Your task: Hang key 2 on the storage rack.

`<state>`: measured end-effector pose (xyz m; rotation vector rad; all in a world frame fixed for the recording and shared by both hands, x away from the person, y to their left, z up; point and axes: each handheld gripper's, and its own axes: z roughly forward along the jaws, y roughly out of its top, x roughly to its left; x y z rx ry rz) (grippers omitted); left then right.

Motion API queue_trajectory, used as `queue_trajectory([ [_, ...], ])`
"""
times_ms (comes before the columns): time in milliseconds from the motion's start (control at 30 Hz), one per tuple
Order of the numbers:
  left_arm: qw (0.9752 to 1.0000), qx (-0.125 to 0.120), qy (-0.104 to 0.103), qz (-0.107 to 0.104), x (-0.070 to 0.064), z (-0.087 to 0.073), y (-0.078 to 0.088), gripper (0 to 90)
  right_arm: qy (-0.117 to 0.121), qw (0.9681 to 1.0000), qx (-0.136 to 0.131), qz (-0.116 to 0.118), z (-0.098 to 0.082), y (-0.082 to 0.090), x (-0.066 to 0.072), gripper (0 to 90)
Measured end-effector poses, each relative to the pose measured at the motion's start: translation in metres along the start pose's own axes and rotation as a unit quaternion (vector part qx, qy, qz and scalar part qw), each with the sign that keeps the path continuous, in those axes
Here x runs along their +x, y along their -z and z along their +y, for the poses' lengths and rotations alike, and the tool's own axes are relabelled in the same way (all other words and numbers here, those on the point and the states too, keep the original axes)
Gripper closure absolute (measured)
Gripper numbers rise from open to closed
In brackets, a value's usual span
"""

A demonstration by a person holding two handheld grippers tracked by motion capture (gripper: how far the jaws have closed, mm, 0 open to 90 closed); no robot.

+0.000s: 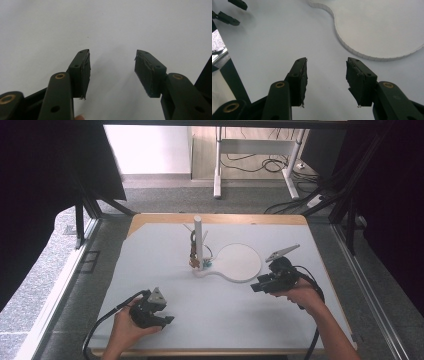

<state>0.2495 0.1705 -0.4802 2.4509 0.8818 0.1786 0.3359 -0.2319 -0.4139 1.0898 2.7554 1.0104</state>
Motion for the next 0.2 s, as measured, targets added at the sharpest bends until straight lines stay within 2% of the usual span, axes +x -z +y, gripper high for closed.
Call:
queue_trajectory([
  [200,1.0,-0.005,0.003,0.0,0.0033,0.0007,0.0013,46.2,0.012,0.9991,-0.033,-0.025,-0.0037,0.005,0.0089,47.9],
])
